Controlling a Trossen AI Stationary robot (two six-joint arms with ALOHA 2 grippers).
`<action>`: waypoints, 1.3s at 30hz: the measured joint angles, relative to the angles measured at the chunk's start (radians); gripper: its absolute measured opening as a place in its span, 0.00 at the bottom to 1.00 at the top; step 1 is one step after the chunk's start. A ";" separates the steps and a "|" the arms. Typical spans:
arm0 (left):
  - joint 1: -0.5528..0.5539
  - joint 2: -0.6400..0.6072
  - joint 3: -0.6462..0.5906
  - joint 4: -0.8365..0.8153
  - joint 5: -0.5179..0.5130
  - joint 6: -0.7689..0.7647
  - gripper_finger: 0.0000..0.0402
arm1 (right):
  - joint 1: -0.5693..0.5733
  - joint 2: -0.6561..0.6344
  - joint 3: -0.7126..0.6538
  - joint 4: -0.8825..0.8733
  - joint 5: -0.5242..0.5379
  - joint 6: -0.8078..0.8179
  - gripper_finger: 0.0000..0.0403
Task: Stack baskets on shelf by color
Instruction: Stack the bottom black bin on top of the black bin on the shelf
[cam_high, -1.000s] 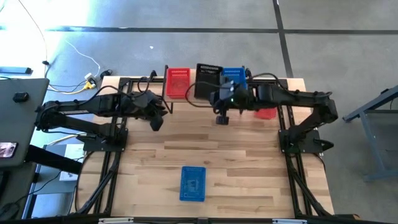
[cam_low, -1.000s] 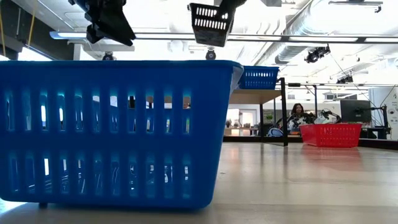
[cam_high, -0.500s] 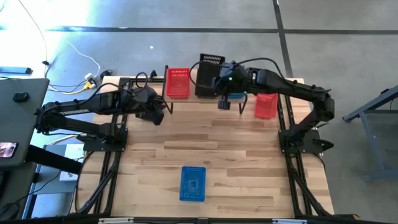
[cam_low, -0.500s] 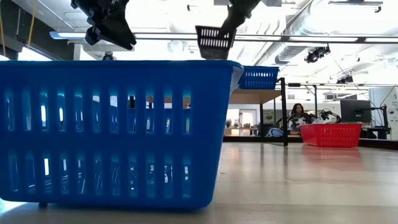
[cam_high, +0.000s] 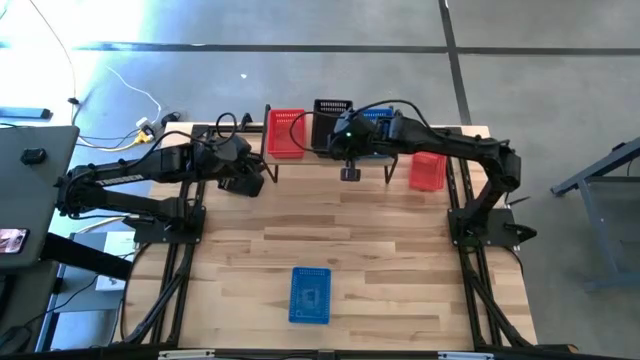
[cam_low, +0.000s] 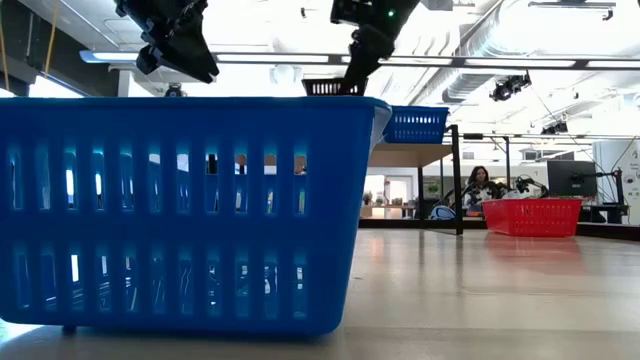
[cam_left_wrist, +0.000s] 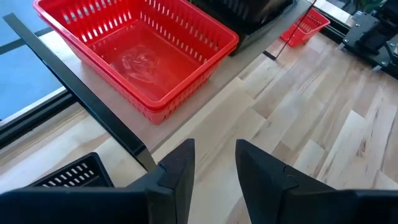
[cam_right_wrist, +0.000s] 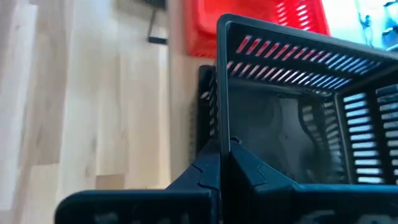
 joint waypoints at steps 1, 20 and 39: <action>0.000 0.000 0.000 0.000 0.000 0.000 0.26 | -0.002 0.002 0.000 0.004 0.004 0.002 0.00; 0.000 0.000 0.000 0.000 0.000 0.000 0.26 | -0.028 0.022 0.000 -0.012 -0.027 0.000 0.00; 0.000 0.000 0.000 0.000 0.000 0.000 0.26 | -0.023 0.020 0.059 -0.062 0.002 0.040 0.24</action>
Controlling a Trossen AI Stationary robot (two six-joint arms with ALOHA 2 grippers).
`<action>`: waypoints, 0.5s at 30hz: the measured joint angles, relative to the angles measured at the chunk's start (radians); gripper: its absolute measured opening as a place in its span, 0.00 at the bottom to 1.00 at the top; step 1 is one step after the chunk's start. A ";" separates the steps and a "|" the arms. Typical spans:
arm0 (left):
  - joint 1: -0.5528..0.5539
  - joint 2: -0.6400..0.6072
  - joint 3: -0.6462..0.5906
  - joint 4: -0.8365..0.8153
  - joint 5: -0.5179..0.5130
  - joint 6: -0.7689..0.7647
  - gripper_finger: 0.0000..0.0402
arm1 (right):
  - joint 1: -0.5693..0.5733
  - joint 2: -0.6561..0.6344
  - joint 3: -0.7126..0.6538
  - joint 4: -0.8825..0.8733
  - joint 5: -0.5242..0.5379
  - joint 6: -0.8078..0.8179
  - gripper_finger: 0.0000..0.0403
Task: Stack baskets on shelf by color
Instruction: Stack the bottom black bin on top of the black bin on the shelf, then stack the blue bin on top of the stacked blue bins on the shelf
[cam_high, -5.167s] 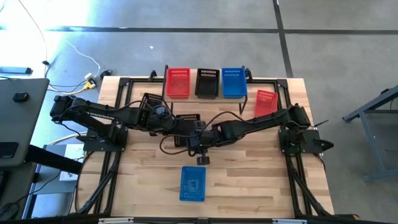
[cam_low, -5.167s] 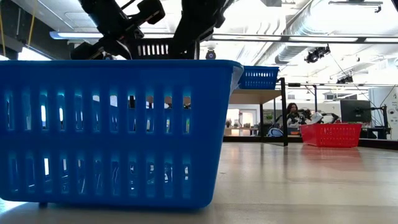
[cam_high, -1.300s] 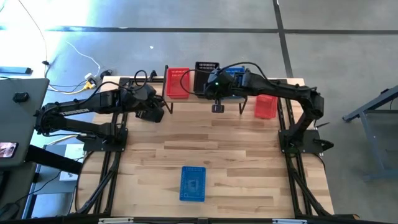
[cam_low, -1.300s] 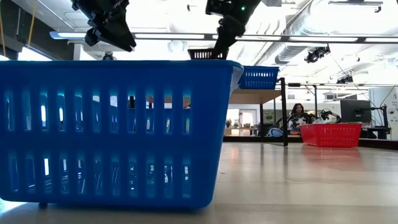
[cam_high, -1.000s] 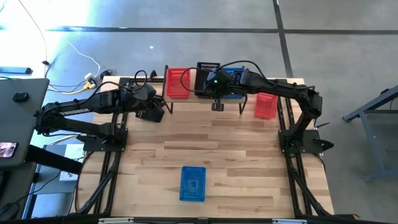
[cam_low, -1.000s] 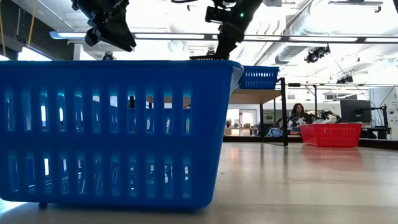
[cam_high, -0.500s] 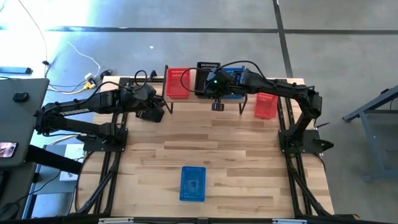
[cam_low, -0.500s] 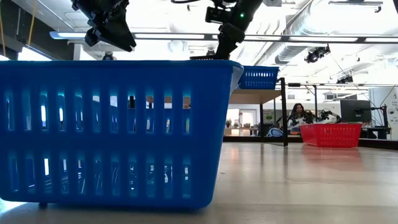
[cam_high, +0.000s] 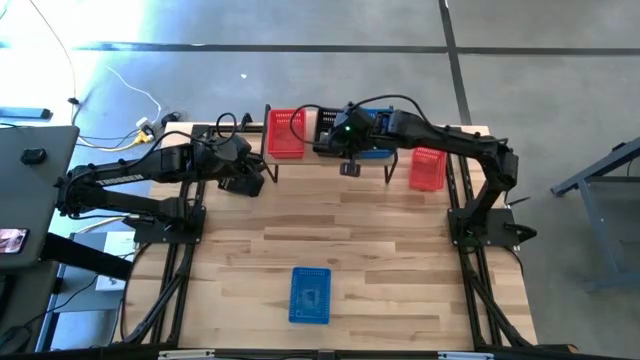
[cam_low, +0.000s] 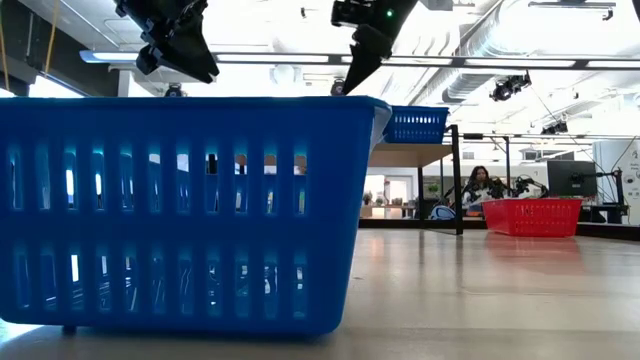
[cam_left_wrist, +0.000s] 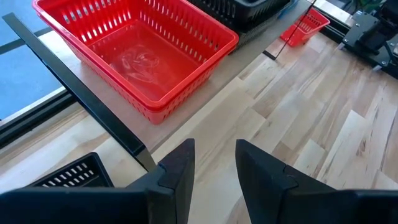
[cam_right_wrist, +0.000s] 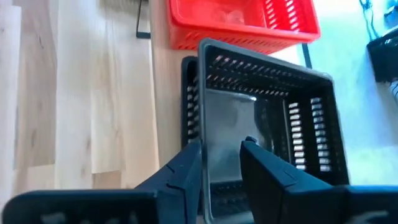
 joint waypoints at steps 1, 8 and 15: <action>0.000 0.000 0.000 0.000 0.000 0.000 0.26 | 0.000 0.000 0.009 -0.013 0.000 0.011 0.24; 0.000 0.000 0.000 0.000 0.005 0.000 0.26 | 0.017 0.000 0.037 -0.077 0.000 0.093 0.25; 0.000 -0.018 0.000 -0.003 0.082 0.019 0.26 | 0.088 0.000 0.051 -0.087 -0.009 0.201 0.25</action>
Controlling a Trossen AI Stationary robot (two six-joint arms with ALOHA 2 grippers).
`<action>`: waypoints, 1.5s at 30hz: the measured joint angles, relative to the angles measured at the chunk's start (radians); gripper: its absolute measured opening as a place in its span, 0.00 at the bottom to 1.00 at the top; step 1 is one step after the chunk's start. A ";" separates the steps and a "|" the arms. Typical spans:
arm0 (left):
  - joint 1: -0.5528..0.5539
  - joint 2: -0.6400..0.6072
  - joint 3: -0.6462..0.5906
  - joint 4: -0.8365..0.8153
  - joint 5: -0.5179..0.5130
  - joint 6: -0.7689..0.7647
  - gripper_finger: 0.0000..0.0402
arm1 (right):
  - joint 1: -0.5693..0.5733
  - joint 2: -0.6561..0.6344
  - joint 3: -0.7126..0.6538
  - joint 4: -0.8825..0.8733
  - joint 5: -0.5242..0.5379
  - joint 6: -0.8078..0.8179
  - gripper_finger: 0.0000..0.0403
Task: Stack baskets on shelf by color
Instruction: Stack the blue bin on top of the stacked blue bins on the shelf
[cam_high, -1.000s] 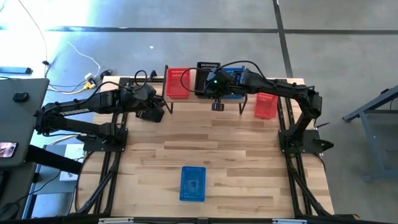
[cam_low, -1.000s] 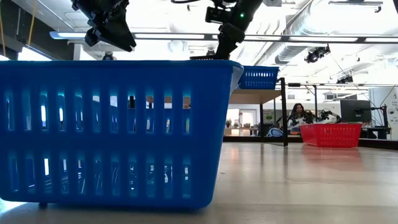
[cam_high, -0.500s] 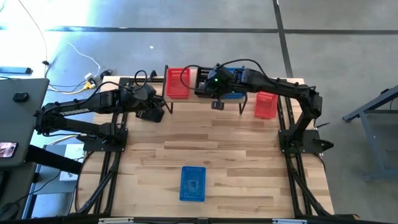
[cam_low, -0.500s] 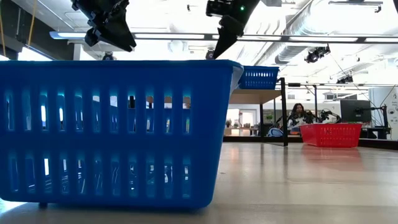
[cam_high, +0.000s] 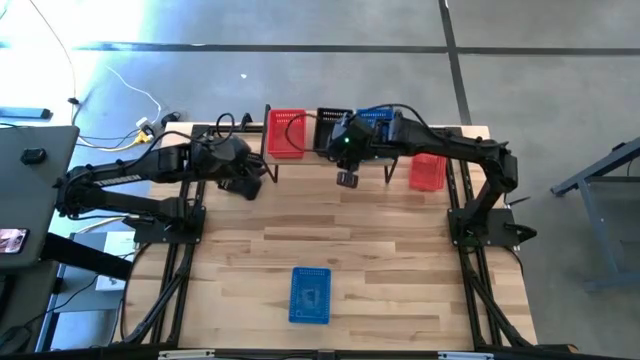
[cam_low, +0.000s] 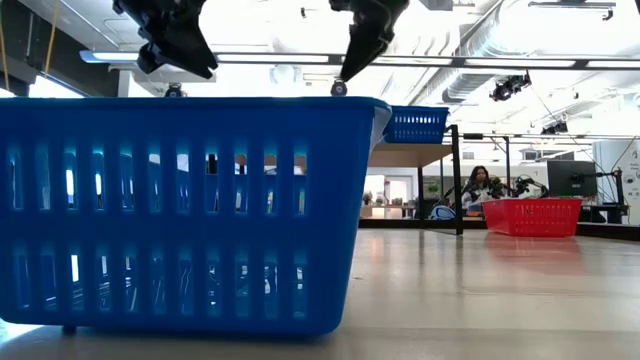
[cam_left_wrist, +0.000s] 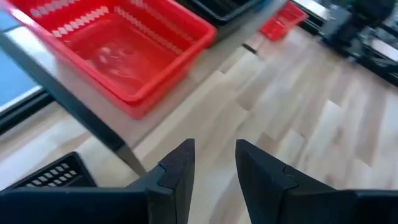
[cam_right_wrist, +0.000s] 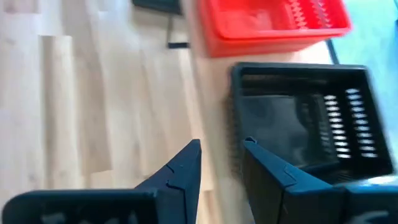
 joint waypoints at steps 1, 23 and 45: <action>0.000 -0.005 0.000 -0.002 0.016 0.008 0.26 | 0.014 0.000 0.000 0.000 -0.001 0.020 0.25; -0.043 -0.051 0.000 -0.087 0.101 0.078 0.26 | 0.383 0.000 0.000 -0.007 -0.028 0.800 0.25; -0.351 -0.051 0.000 -0.120 -0.012 -0.087 0.26 | 0.590 0.001 -0.061 0.047 -0.009 1.361 0.25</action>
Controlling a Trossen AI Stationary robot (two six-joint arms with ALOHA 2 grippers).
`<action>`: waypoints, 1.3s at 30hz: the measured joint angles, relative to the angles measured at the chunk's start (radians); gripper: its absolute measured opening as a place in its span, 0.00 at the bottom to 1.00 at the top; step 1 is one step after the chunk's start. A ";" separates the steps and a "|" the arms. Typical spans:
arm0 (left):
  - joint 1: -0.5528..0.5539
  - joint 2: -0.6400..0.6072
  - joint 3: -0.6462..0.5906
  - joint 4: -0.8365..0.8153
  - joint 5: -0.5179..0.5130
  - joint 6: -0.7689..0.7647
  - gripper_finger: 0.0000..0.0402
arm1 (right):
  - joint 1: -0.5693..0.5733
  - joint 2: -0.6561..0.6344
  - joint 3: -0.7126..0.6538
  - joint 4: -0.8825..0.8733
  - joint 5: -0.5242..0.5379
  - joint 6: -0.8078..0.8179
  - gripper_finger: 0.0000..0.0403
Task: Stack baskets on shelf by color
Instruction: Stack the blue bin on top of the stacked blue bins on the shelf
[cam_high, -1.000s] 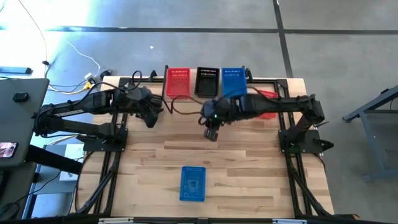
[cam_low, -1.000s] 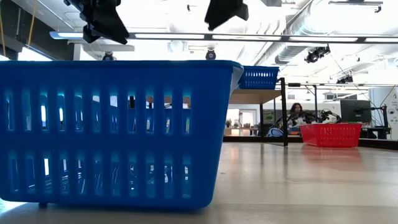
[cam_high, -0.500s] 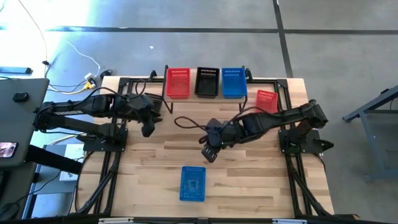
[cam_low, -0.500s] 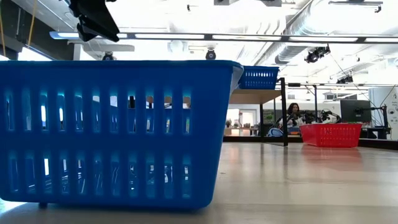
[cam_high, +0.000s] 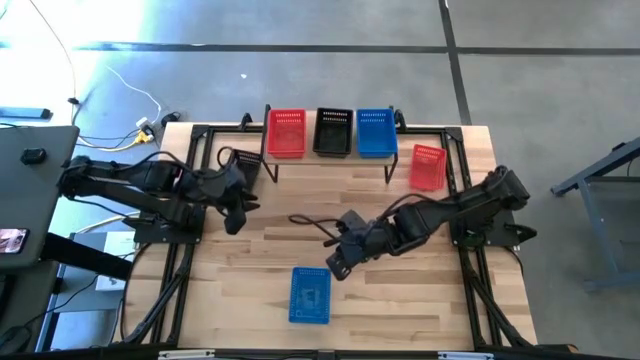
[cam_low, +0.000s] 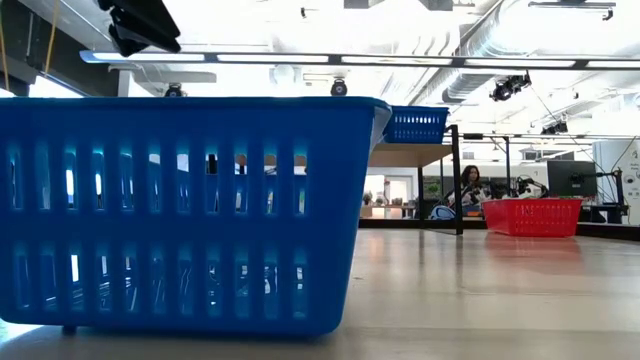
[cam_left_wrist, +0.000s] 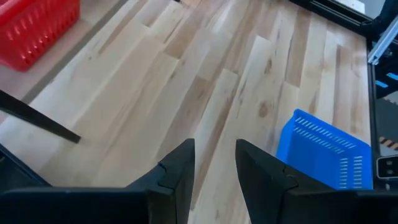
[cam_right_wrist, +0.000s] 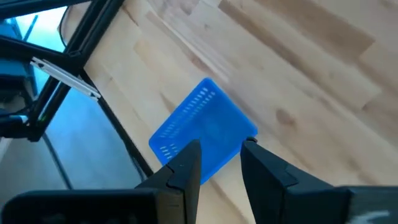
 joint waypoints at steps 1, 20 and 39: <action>-0.011 0.000 0.000 0.000 -0.008 -0.008 0.26 | 0.005 0.000 -0.003 0.000 0.000 0.027 0.25; -0.116 0.000 0.000 -0.026 -0.041 -0.176 0.26 | 0.067 0.124 -0.024 0.052 -0.051 0.366 0.25; -0.172 0.000 0.000 -0.067 -0.090 -0.205 0.26 | 0.075 0.322 -0.023 0.141 -0.127 0.385 0.25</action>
